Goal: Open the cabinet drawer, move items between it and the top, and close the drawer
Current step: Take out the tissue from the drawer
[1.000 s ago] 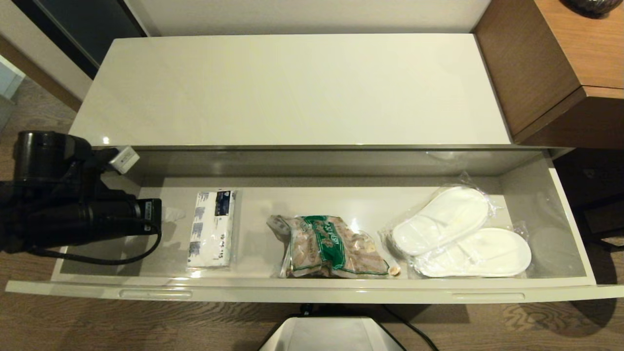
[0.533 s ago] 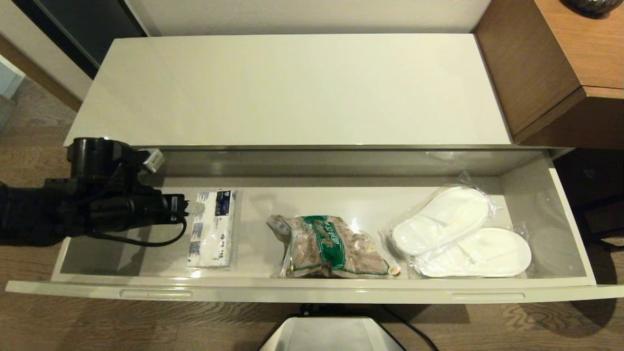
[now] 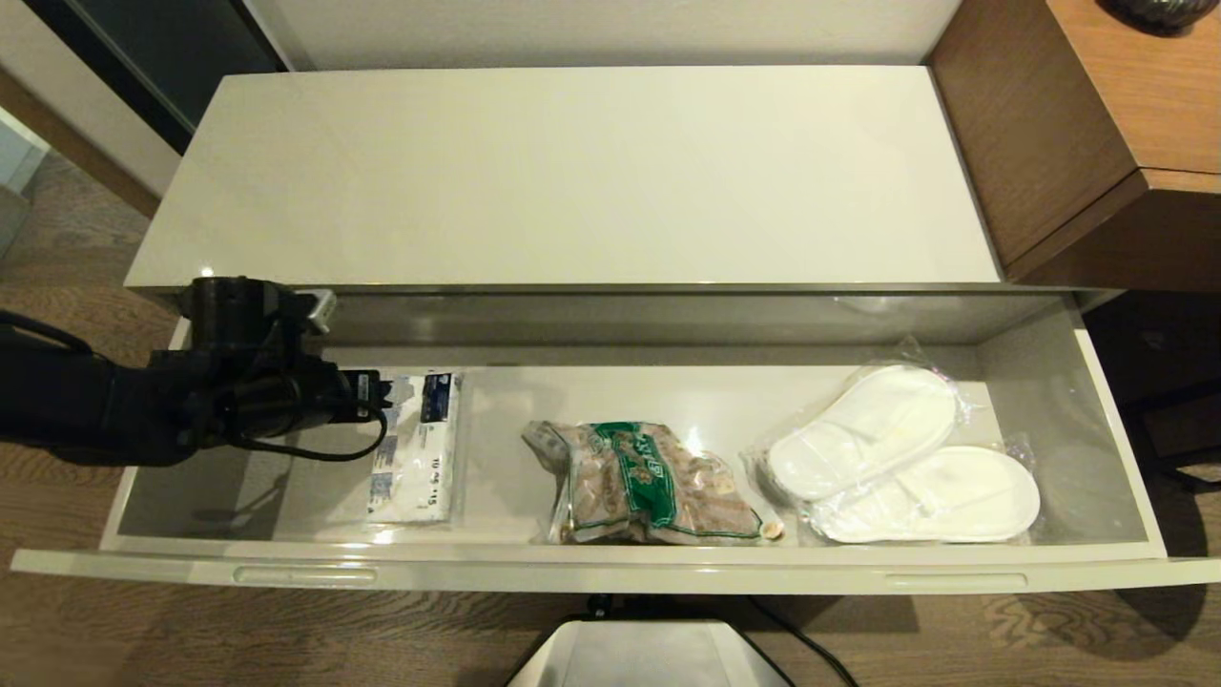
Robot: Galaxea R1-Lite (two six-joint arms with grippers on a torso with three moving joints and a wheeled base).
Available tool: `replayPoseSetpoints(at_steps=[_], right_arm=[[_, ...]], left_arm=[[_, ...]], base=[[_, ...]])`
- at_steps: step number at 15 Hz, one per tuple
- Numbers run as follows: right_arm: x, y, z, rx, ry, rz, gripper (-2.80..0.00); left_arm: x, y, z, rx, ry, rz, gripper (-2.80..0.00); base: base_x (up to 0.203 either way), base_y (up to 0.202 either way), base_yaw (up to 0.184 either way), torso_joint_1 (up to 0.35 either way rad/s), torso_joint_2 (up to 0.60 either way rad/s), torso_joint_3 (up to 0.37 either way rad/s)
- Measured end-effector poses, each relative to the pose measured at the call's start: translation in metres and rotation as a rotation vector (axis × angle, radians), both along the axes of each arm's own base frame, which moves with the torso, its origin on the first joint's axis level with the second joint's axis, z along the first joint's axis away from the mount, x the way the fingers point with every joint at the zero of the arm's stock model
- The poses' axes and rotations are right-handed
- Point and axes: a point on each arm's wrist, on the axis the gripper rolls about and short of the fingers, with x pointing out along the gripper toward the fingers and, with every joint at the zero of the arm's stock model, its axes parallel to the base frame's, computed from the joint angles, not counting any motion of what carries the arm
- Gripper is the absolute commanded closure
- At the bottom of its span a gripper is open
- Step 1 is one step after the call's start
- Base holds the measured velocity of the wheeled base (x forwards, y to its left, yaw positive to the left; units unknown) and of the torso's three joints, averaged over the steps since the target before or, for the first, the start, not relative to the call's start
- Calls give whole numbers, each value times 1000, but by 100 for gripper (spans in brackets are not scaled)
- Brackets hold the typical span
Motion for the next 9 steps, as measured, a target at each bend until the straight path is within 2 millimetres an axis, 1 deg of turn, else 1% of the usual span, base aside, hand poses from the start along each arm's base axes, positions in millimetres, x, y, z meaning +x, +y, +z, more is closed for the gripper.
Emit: replayPoseSetpoints(at_steps=[4, 9], right_arm=[[0, 0, 0, 0, 0, 0, 0], [0, 0, 0, 0, 0, -1, 0]], left_arm=[[11, 1, -19, -5, 42, 13, -280], [26, 4, -37, 3, 30, 31, -280]], base=[[0, 0, 0, 0, 0, 0], [0, 0, 0, 0, 0, 0]])
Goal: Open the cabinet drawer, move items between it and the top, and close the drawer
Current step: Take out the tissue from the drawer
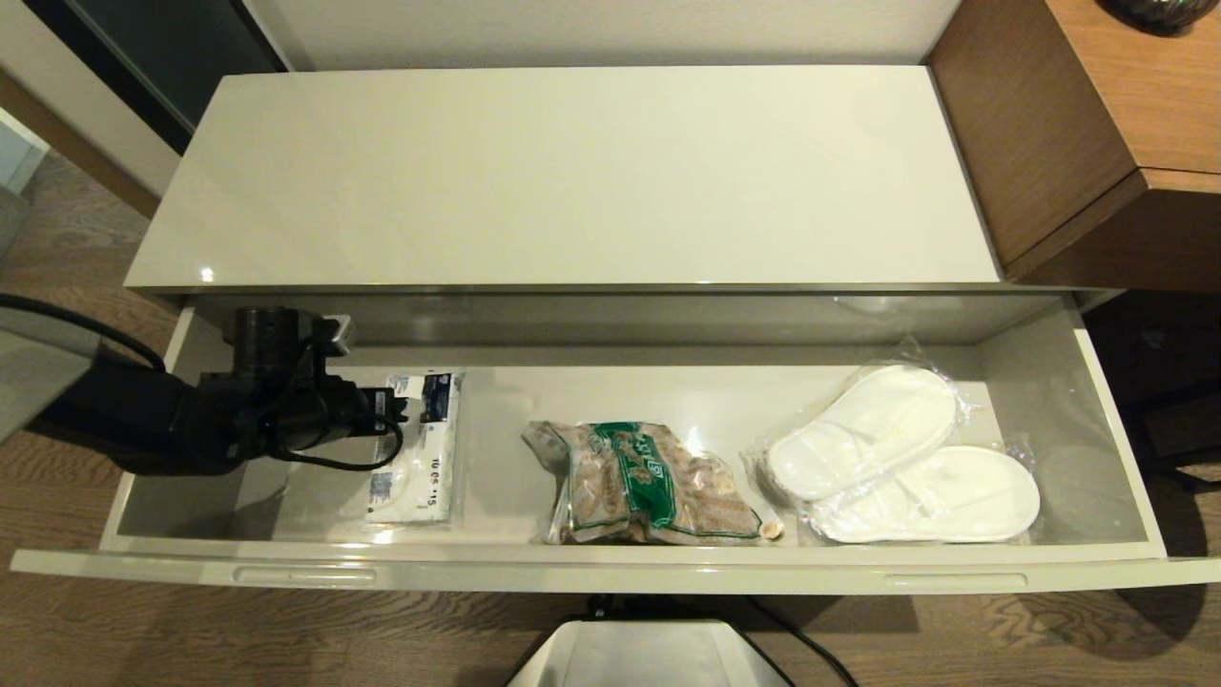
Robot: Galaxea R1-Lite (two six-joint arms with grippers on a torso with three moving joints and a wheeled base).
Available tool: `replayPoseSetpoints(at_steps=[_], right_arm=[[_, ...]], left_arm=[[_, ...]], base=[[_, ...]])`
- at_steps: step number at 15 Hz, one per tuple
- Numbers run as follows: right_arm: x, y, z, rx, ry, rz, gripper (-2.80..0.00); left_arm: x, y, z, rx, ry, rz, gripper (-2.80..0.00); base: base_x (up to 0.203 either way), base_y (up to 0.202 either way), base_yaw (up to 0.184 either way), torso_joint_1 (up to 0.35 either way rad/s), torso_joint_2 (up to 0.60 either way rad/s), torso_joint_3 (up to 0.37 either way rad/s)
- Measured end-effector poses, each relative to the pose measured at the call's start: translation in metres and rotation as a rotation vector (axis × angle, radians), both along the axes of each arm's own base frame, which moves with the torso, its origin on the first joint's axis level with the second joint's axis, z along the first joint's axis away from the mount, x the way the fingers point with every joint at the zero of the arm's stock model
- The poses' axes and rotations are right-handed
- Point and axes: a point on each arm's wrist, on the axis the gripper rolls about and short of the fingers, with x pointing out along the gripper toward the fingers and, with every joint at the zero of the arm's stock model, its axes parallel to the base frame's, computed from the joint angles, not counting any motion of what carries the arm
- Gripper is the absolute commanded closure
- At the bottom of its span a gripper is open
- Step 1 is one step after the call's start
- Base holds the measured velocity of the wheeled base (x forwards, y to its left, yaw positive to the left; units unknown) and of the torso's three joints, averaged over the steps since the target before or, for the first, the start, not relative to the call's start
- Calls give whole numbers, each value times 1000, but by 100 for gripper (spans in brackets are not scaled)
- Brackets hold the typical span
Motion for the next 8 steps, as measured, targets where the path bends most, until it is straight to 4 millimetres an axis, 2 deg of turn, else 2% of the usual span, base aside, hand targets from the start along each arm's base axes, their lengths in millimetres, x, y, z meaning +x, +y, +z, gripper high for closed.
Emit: replayPoseSetpoints(at_steps=[8], right_arm=[[0, 0, 0, 0, 0, 0, 0]], left_arm=[[21, 0, -42, 0, 59, 2, -280]], base=[[0, 0, 0, 0, 0, 0]])
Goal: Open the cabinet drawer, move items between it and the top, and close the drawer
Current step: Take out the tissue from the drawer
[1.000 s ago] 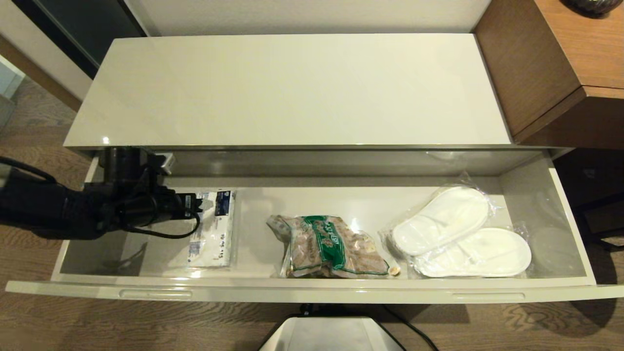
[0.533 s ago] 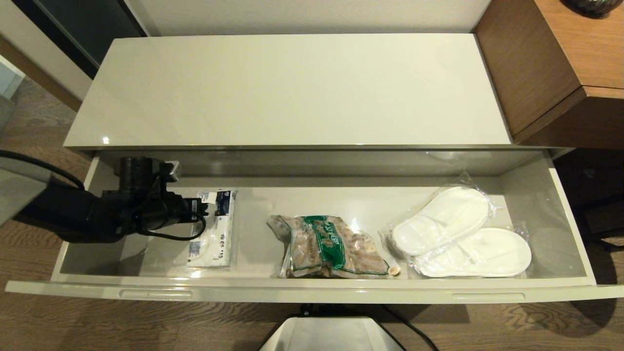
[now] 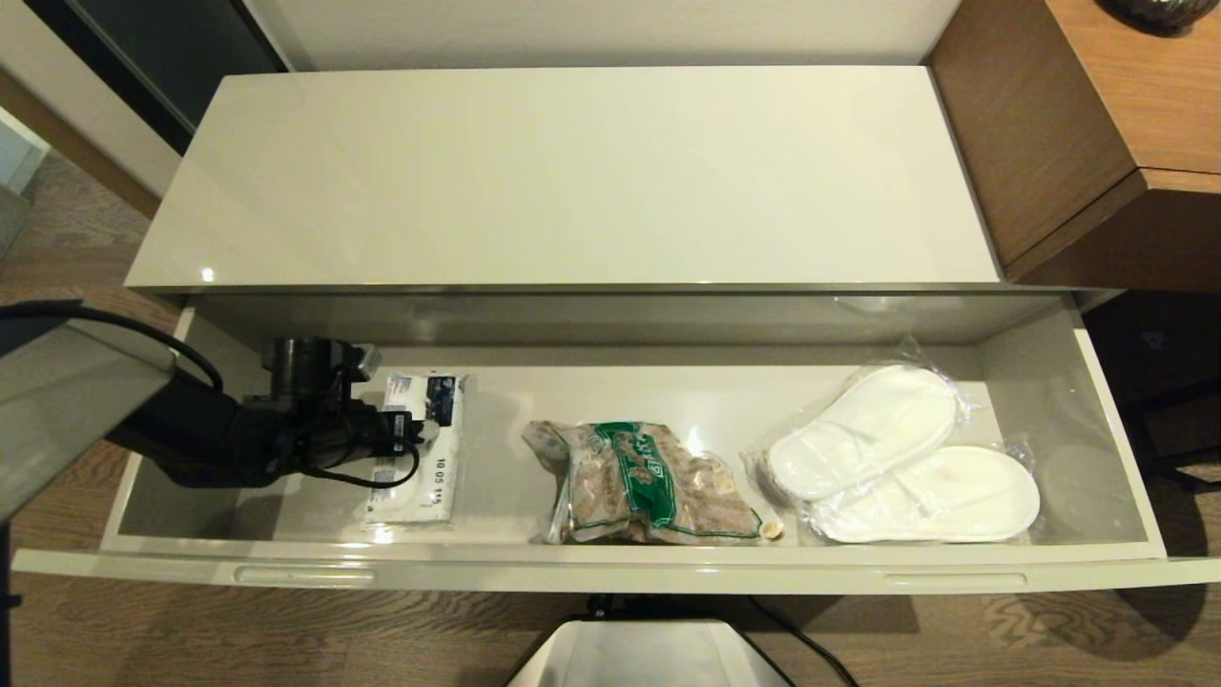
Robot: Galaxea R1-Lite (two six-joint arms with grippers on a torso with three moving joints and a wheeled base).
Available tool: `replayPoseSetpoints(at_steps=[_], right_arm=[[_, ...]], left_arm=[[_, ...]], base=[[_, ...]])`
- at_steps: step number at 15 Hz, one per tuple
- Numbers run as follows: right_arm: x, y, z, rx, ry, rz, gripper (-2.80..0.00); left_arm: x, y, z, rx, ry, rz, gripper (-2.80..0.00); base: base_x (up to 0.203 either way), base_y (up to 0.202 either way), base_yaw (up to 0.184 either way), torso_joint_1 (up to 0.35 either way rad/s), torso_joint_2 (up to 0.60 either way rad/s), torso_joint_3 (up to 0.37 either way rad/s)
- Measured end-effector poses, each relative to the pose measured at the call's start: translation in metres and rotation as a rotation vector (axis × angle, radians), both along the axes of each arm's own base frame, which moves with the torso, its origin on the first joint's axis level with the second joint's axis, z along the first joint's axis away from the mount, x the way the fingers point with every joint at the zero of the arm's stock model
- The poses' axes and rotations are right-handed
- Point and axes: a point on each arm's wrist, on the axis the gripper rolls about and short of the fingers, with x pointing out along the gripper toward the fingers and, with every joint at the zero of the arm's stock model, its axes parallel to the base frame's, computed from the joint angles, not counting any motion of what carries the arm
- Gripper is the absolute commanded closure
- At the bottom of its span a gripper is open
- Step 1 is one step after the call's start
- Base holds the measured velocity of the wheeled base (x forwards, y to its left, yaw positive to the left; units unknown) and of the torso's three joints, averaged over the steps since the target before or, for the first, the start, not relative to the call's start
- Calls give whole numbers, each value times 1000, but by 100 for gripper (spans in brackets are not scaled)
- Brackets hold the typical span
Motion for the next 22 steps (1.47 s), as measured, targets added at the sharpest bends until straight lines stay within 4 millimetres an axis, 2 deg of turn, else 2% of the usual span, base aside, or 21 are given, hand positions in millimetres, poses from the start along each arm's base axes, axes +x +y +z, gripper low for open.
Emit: replayPoseSetpoints(at_steps=[9, 16, 17, 22], right_arm=[[0, 0, 0, 0, 0, 1, 0], [0, 0, 0, 0, 0, 0, 0], [0, 0, 0, 0, 0, 0, 0], [0, 0, 0, 0, 0, 1, 0]], left_arm=[[6, -20, -27, 25, 26, -27, -280], [7, -25, -39, 50, 56, -35, -280], [6, -25, -41, 53, 62, -34, 0], [5, -27, -47, 79, 56, -62, 0]], base=[[0, 0, 0, 0, 0, 0], [0, 0, 0, 0, 0, 0], [0, 0, 0, 0, 0, 0], [0, 0, 0, 0, 0, 0]])
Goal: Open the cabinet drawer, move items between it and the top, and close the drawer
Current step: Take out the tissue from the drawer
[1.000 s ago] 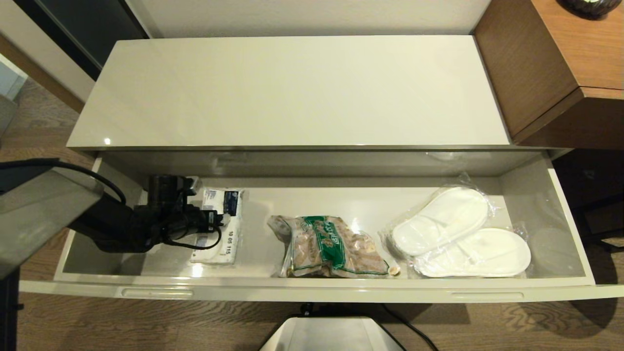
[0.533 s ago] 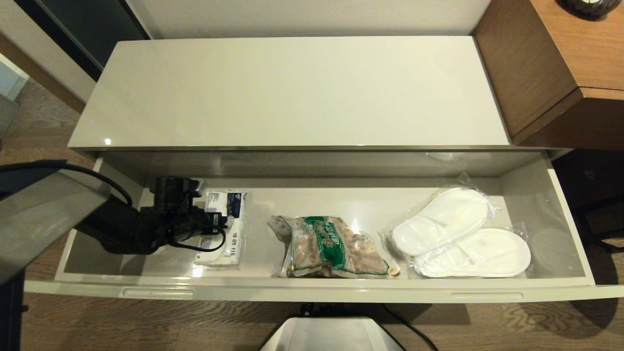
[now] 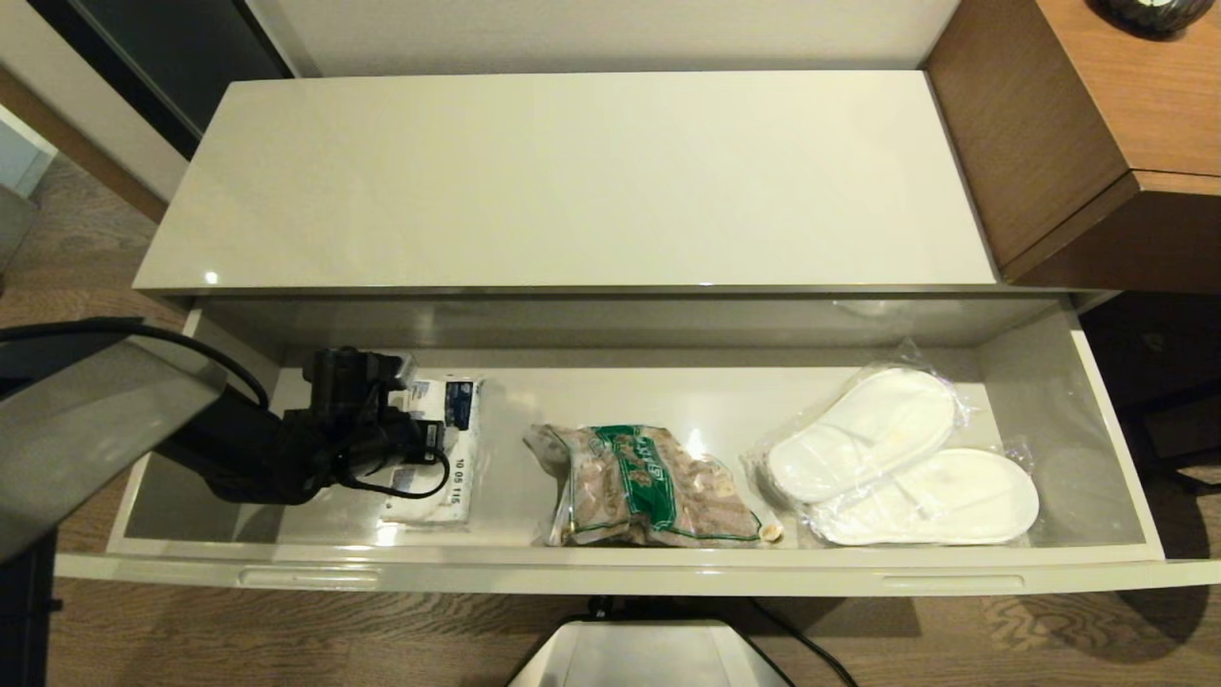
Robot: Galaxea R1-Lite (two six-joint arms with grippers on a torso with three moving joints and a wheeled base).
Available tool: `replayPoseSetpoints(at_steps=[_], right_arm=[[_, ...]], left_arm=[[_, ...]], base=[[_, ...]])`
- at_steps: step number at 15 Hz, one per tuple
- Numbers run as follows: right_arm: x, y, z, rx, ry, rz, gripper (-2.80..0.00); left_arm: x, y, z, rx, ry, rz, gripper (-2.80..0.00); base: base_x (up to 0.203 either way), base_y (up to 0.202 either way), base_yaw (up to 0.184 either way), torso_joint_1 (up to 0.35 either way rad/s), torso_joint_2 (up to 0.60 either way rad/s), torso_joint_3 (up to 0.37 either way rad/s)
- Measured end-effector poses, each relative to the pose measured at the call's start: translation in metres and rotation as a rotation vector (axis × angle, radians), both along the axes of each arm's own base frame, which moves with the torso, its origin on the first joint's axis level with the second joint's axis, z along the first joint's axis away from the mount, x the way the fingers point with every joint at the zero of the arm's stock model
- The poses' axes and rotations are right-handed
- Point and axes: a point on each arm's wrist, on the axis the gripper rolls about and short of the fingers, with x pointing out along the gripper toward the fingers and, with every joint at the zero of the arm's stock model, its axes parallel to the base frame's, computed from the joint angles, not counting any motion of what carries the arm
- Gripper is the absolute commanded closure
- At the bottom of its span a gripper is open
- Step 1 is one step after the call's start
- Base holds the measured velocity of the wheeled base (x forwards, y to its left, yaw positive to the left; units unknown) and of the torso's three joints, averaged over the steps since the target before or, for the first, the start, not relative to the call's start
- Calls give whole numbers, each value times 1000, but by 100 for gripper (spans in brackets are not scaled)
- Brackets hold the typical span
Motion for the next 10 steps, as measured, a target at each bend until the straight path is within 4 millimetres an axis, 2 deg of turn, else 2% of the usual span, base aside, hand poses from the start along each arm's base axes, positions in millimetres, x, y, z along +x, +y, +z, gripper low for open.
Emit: replayPoseSetpoints(at_steps=[6, 10], right_arm=[[0, 0, 0, 0, 0, 0, 0], [0, 0, 0, 0, 0, 0, 0]], left_arm=[[-5, -5, 2, 2, -4, -11, 0], [-9, -5, 13, -1, -14, -9, 0]], base=[[0, 0, 0, 0, 0, 0], [0, 0, 0, 0, 0, 0]])
